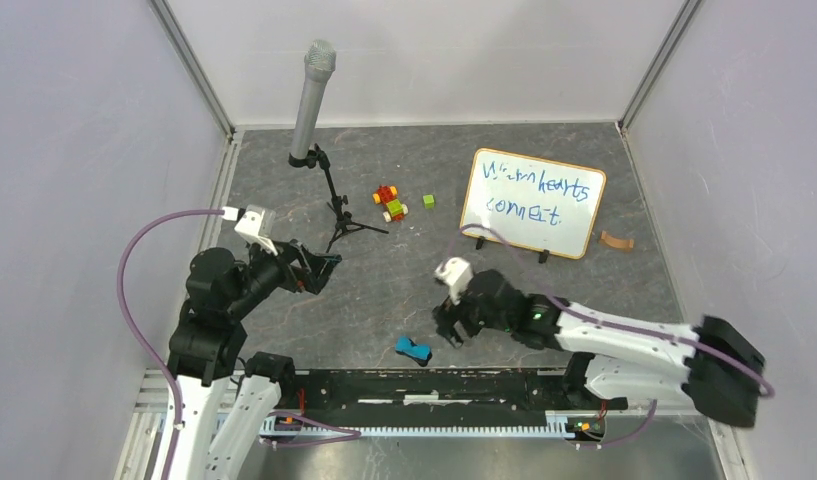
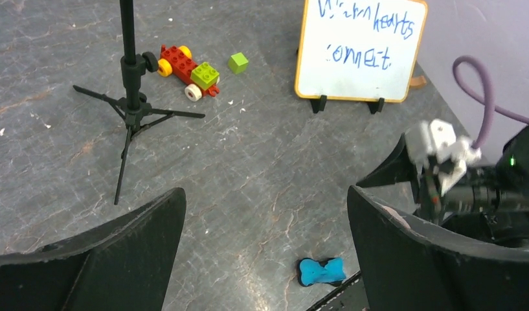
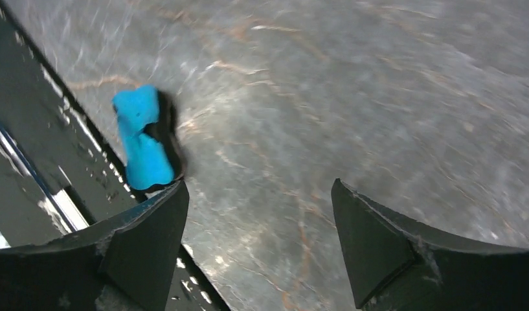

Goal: Erase the whiteboard

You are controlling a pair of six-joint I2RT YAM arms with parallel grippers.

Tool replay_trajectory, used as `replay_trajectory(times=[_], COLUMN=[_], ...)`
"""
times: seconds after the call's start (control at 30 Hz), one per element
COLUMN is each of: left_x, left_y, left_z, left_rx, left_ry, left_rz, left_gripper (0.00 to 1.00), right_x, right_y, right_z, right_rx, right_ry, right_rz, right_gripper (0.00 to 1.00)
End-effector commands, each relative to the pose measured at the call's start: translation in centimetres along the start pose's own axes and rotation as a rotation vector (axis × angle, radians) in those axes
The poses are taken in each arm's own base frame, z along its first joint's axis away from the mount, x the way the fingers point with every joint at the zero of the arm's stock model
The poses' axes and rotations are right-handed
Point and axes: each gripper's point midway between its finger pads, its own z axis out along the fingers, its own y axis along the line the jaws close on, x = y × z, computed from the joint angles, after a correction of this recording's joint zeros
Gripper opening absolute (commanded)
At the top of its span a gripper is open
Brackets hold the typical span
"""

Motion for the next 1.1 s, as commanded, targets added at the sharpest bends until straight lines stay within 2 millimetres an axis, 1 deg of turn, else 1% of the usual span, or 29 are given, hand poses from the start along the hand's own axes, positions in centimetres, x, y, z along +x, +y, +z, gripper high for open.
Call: replay_trajectory(times=[0.0, 0.07, 0.13, 0.23, 0.37, 0.47, 0.6, 0.77, 0.87, 0.97, 1.07], left_x=[0.7, 1.0, 0.9, 0.7, 0.8, 0.9, 1.1, 1.1, 1.2, 1.3, 1.3], left_y=[1.2, 1.9, 2.7, 3.1, 3.4, 3.4, 3.2, 3.2, 3.1, 3.0, 2.9], left_z=[0.2, 0.2, 0.1, -0.1, 0.0, 0.0, 0.1, 0.2, 0.2, 0.2, 0.2], left_rx=[-0.033, -0.064, -0.110, -0.136, -0.149, -0.152, -0.142, -0.137, -0.134, -0.126, -0.123], left_ry=[-0.011, -0.019, -0.034, -0.047, -0.043, -0.042, -0.034, -0.032, -0.032, -0.027, -0.025], left_rz=[0.067, 0.071, 0.073, 0.076, 0.071, 0.068, 0.066, 0.066, 0.065, 0.064, 0.063], left_gripper=[1.00, 1.00, 1.00, 1.00, 1.00, 1.00, 1.00, 1.00, 1.00, 1.00, 1.00], right_x=[-1.7, -1.1, -1.0, -0.9, -1.7, -2.0, -1.3, -0.7, -0.3, 0.1, 0.8], right_y=[3.0, 4.7, 6.4, 7.6, 8.7, 9.7, 11.0, 11.9, 11.6, 11.6, 11.4], right_z=[2.1, 3.0, 3.5, 4.1, 4.1, 4.7, 5.8, 6.2, 6.4, 6.7, 7.0], right_rx=[0.078, 0.085, 0.093, 0.106, 0.072, 0.029, -0.018, -0.067, -0.057, -0.060, -0.049], right_ry=[0.026, 0.082, 0.106, 0.120, 0.072, 0.054, 0.081, 0.078, 0.089, 0.094, 0.114], right_rz=[-0.200, -0.292, -0.379, -0.427, -0.408, -0.395, -0.392, -0.369, -0.373, -0.373, -0.375], right_gripper=[0.85, 0.76, 0.72, 0.72, 0.73, 0.73, 0.72, 0.71, 0.69, 0.62, 0.61])
